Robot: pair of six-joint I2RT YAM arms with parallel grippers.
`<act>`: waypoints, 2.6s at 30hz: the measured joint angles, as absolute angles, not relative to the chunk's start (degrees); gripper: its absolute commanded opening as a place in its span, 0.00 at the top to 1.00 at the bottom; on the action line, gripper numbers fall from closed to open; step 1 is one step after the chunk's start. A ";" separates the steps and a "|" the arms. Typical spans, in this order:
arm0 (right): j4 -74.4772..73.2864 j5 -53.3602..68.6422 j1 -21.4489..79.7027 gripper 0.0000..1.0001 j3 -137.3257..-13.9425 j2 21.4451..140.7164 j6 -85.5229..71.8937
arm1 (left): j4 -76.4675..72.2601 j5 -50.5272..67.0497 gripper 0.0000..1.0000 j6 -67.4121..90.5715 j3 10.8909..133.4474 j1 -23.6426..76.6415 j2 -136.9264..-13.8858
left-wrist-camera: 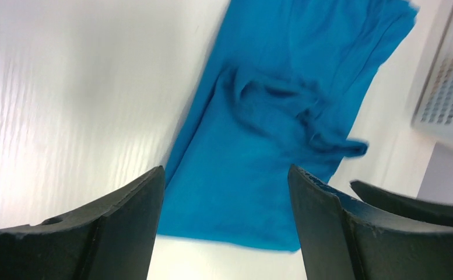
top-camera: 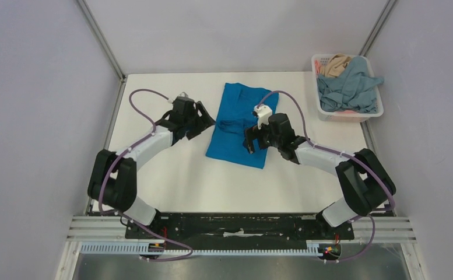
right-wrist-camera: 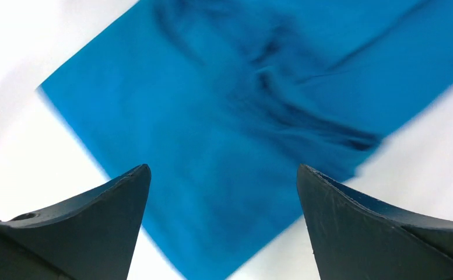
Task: Fold and stack the t-shirts
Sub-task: Fold the folded rectangular tshirt in 1/3 of the way, then grab one side of the 2/3 rectangular tshirt with both arms, then fold the long partially folded tshirt into a neat square
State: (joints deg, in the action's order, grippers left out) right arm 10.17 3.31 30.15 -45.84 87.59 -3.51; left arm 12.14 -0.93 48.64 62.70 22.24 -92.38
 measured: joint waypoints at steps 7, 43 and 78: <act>10.44 14.13 34.37 0.02 -46.87 94.39 -3.16 | 11.14 4.16 0.16 48.69 44.42 23.07 -81.73; 14.39 12.78 22.15 0.02 -30.52 79.02 -15.92 | 5.08 9.30 0.98 50.09 43.88 24.58 -93.38; 7.60 -1.10 39.75 0.85 -29.23 80.84 -16.14 | 0.91 8.45 0.98 51.18 36.07 25.63 -87.20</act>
State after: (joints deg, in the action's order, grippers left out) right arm 7.60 -1.10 39.75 -29.23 80.84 -16.14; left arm 0.91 8.45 51.18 36.07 25.63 -87.20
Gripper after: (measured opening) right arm 0.163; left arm 0.042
